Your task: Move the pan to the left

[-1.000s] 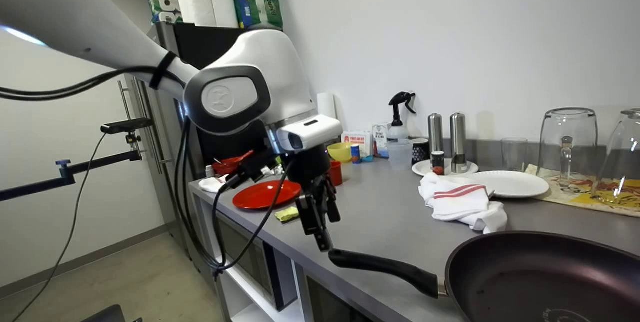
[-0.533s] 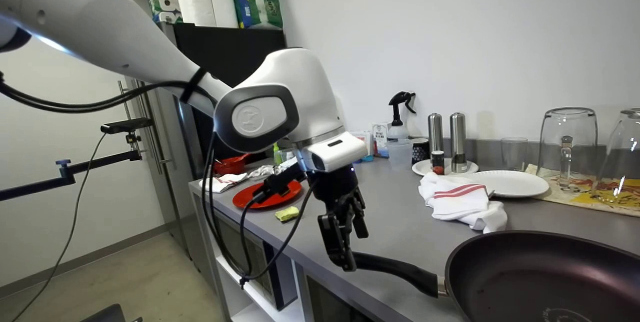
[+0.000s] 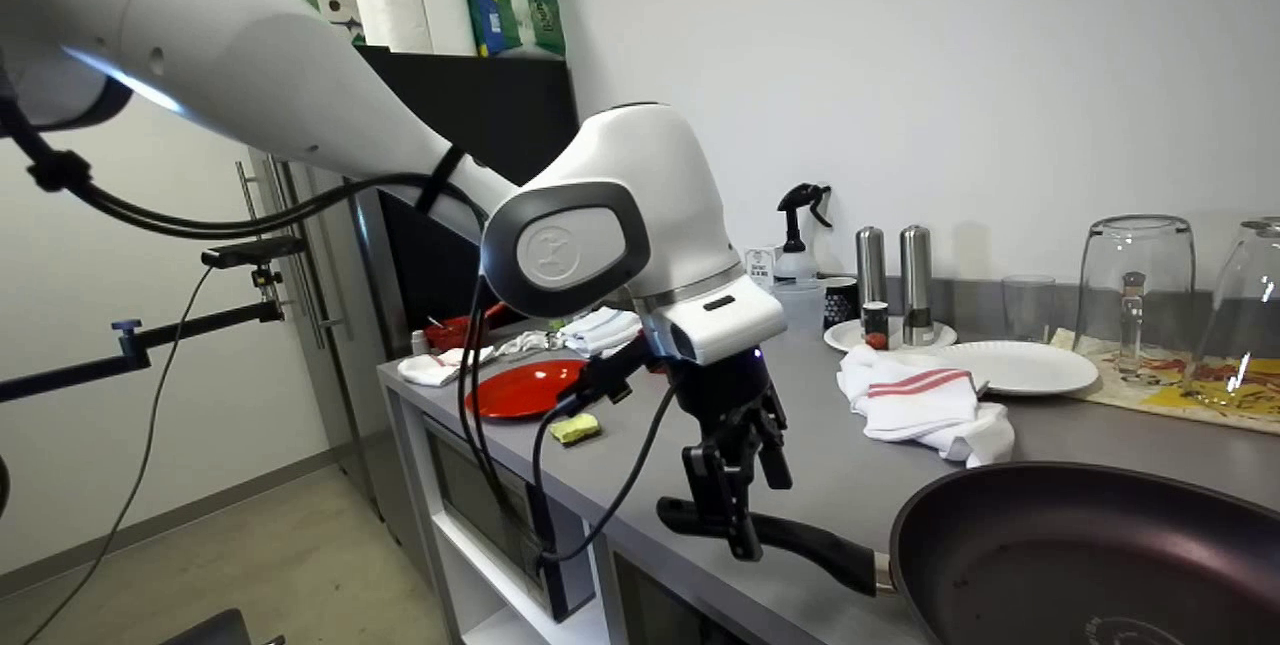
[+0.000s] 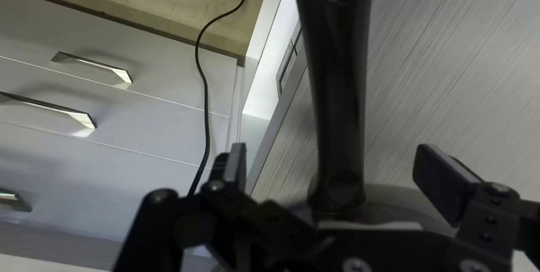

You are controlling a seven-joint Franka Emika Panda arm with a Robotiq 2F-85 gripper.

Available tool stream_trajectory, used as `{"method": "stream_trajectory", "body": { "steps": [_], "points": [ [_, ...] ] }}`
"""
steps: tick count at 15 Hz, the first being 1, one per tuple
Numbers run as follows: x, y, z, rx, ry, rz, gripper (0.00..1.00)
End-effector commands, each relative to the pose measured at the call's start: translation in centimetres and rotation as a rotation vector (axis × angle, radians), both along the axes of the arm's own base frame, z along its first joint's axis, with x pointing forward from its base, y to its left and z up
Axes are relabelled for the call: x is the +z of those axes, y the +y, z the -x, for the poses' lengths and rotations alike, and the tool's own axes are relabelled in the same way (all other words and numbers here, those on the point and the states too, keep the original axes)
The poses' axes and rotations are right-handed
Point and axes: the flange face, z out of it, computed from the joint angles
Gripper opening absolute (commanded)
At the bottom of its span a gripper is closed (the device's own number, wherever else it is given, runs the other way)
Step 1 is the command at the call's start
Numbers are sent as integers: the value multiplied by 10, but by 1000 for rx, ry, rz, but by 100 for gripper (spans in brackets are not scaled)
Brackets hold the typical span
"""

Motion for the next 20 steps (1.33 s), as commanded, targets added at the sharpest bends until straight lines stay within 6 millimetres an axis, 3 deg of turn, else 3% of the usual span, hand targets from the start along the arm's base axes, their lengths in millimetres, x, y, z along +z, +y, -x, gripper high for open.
{"method": "stream_trajectory", "body": {
  "steps": [1,6,13,14,15,20],
  "points": [
    [-9,-10,-19,-32,-13,-3,100],
    [-17,-24,-32,-51,-10,7,100],
    [-27,-44,-29,-71,23,17,100],
    [-27,-45,-29,-70,25,16,83],
    [-28,-45,-30,-71,25,17,73],
    [-28,-46,-34,-60,22,14,35]
  ]
}}
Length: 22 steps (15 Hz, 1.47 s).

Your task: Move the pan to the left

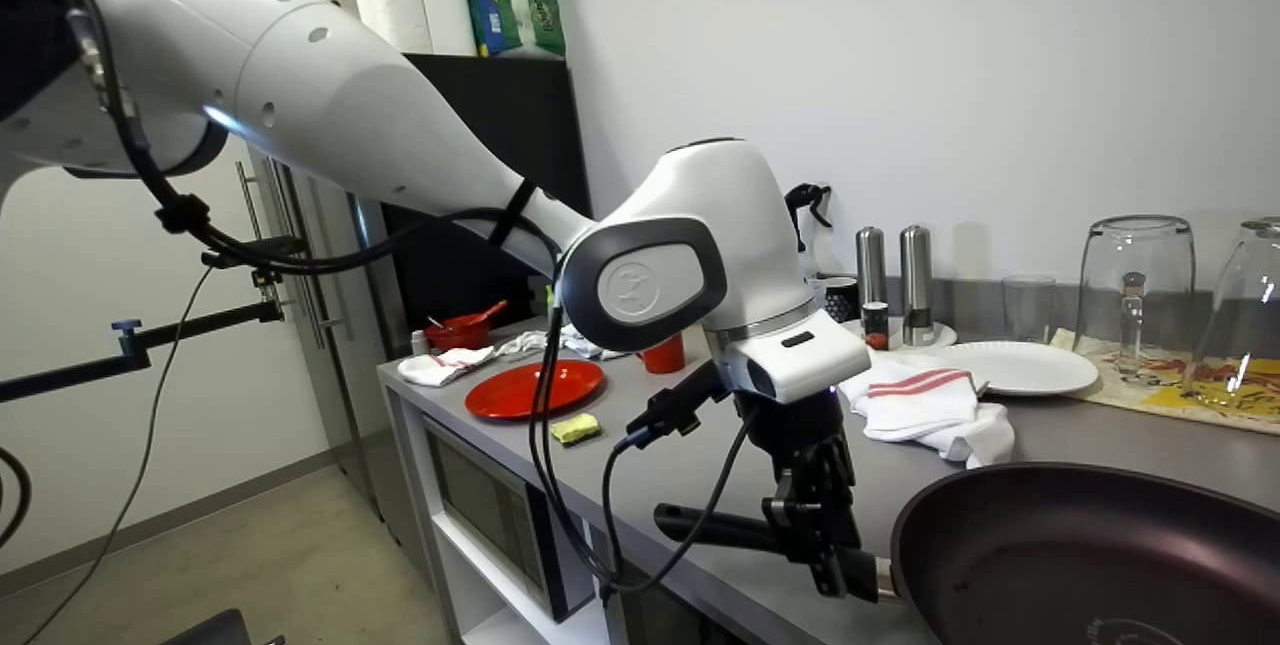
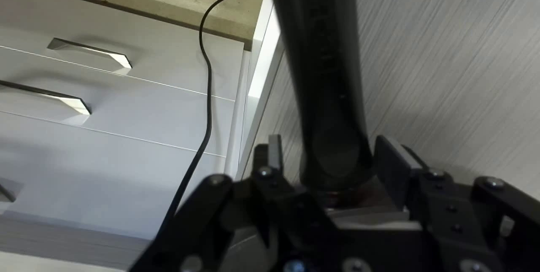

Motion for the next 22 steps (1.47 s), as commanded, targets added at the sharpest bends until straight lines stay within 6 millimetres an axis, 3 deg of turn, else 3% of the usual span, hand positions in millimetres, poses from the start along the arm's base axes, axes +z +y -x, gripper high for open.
{"method": "stream_trajectory", "body": {
  "steps": [1,3,11,17,22],
  "points": [
    [2,-3,-7,1,-1,-15,28],
    [3,-2,-9,13,-5,-19,18],
    [7,-4,-10,14,-16,-11,16],
    [41,0,-15,68,-93,66,16],
    [88,14,-23,171,-190,148,16]
  ]
}}
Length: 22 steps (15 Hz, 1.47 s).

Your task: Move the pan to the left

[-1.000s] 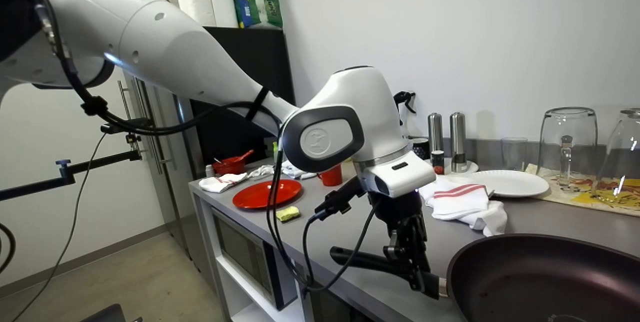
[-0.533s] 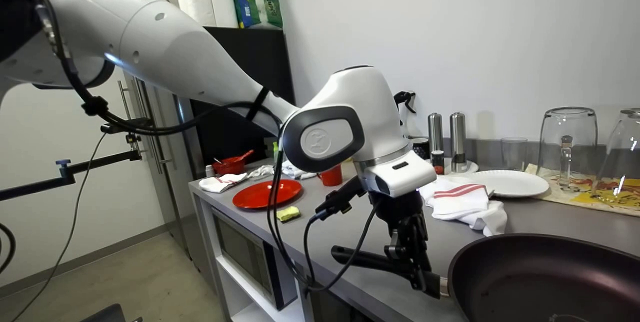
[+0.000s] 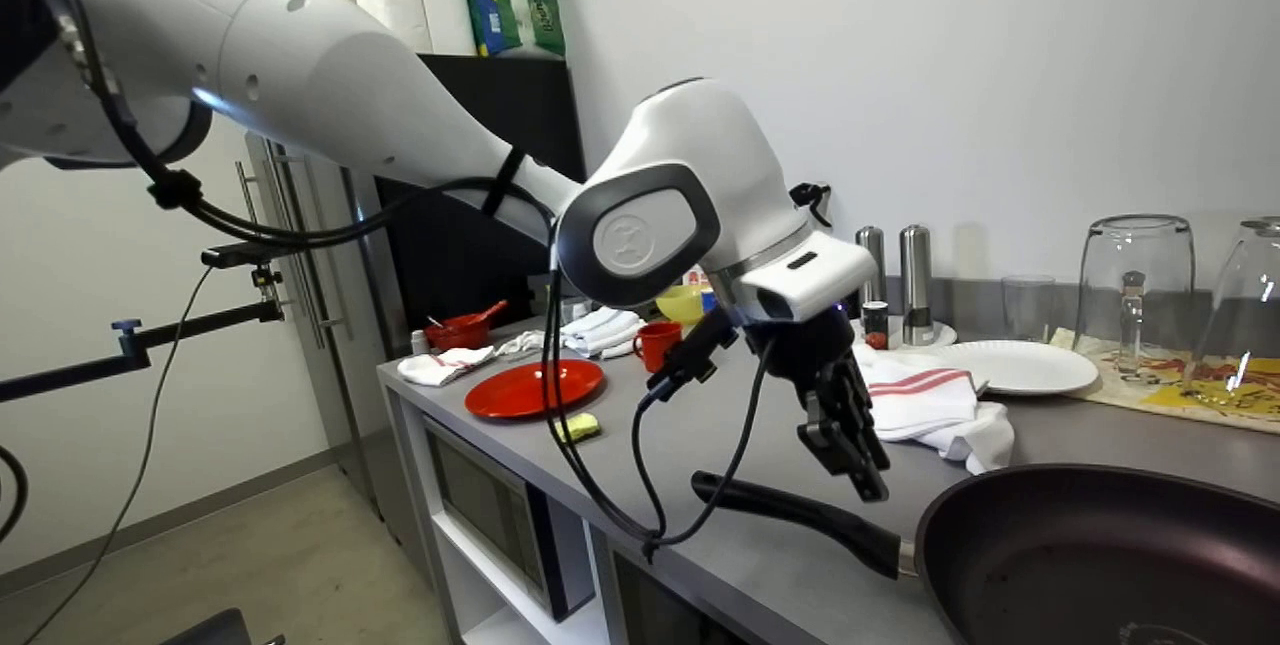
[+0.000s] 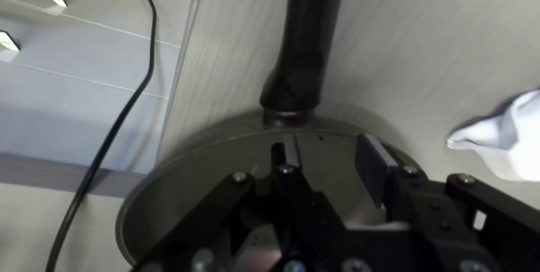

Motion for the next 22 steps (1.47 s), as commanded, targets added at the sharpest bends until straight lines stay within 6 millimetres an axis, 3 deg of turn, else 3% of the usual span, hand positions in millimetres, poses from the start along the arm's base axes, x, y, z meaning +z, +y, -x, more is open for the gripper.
{"method": "stream_trajectory", "body": {
  "steps": [1,5,19,20,21,22],
  "points": [
    [44,13,-2,78,-68,58,16],
    [61,19,-4,106,-86,62,16],
    [32,25,10,55,149,-152,16],
    [30,25,11,51,159,-159,27],
    [28,26,11,49,168,-166,64],
    [27,26,12,47,175,-172,60]
  ]
}}
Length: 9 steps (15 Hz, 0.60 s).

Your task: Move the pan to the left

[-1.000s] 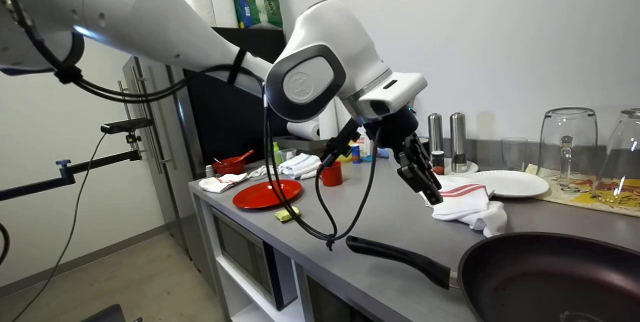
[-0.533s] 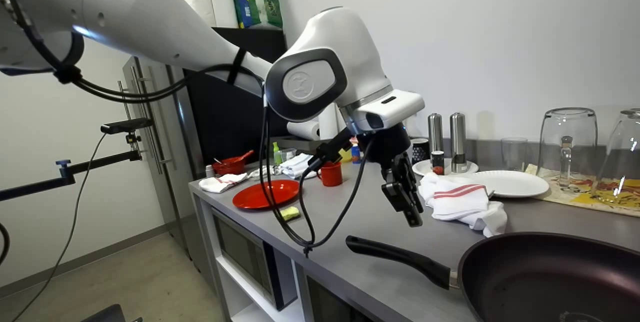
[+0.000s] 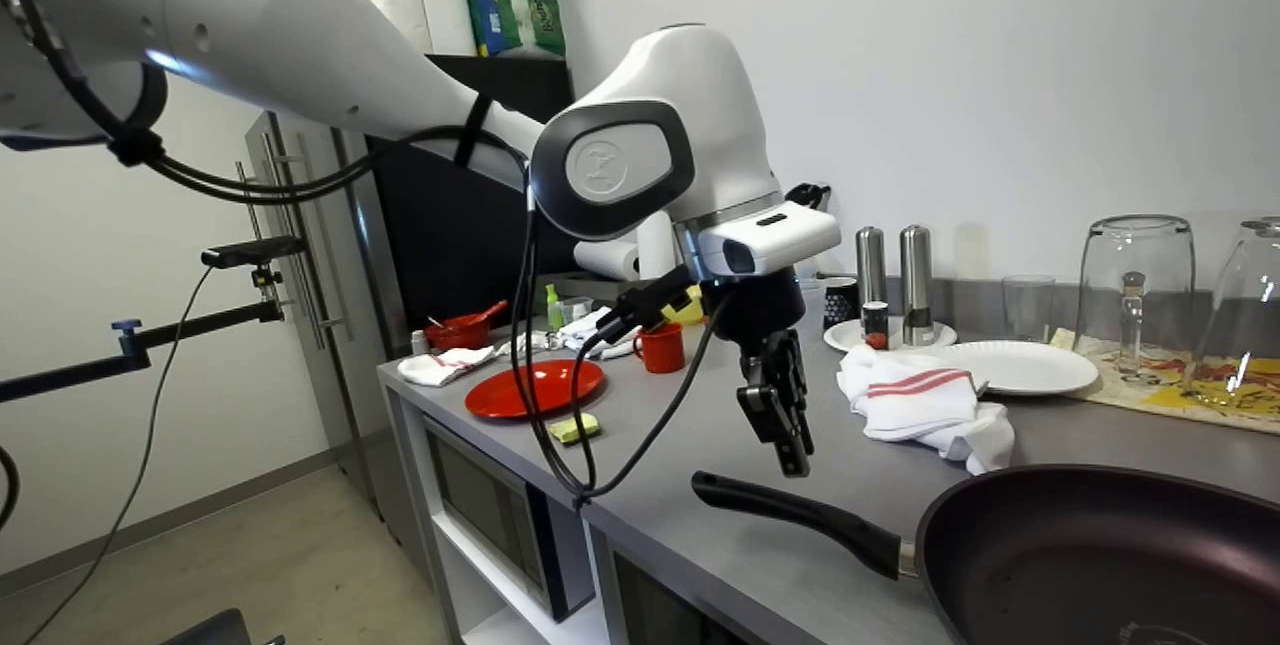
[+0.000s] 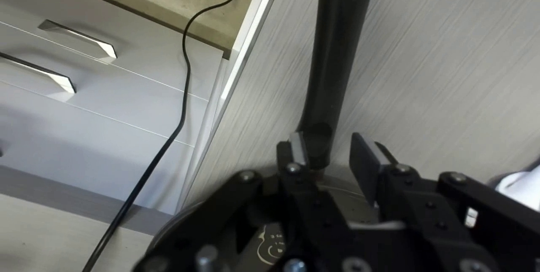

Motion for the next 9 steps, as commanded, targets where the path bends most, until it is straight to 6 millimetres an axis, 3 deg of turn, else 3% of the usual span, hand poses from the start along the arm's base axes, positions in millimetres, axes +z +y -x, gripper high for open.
{"method": "stream_trajectory", "body": {
  "steps": [1,7,9],
  "points": [
    [0,0,-2,-5,21,-33,61],
    [-17,-7,0,-22,43,-38,99],
    [-30,-10,-1,-31,52,-34,100]
  ]
}}
